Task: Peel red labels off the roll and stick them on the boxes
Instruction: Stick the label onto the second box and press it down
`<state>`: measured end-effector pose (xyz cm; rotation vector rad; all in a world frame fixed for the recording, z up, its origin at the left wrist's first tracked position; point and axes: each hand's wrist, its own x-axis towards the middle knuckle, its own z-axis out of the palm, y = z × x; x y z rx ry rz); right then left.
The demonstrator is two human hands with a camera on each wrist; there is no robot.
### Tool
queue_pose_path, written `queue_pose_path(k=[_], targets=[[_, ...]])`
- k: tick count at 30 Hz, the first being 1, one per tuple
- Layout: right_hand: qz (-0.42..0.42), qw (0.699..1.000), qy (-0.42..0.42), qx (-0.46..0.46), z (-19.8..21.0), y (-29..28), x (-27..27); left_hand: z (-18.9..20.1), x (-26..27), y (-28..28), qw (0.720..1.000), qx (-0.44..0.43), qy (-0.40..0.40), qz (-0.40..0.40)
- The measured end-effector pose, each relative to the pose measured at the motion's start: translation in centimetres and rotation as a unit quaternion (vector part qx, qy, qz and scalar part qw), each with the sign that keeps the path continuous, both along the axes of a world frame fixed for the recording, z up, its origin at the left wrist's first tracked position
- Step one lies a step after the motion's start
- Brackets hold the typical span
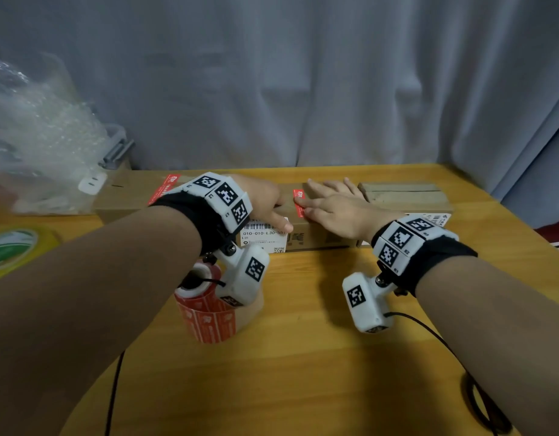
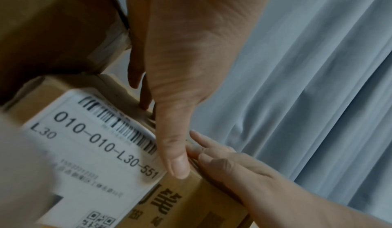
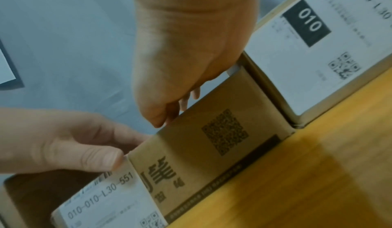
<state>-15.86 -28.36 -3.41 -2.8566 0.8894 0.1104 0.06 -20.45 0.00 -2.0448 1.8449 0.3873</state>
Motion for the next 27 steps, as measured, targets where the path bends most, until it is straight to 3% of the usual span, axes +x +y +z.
queue_pose_path(k=[10,16,21,27], targets=[[0.055,0.996,-0.074,0.013,0.8,1.7,-2.7,-0.4,-0.4,0.3,0.999,-0.032,-0.002,0.015],[0.042,0.998,-0.029,-0.022,0.0,2.3,-1.3,-0.4,-0.6,0.9,0.999,-0.04,-0.015,0.013],[0.058,0.993,-0.096,-0.029,0.9,1.8,-1.4,-0.6,-0.5,0.8,0.999,-0.046,-0.006,0.015],[0.046,0.998,0.041,-0.016,-1.0,1.8,1.1,-0.6,-0.4,0.6,0.999,-0.038,-0.021,0.002]])
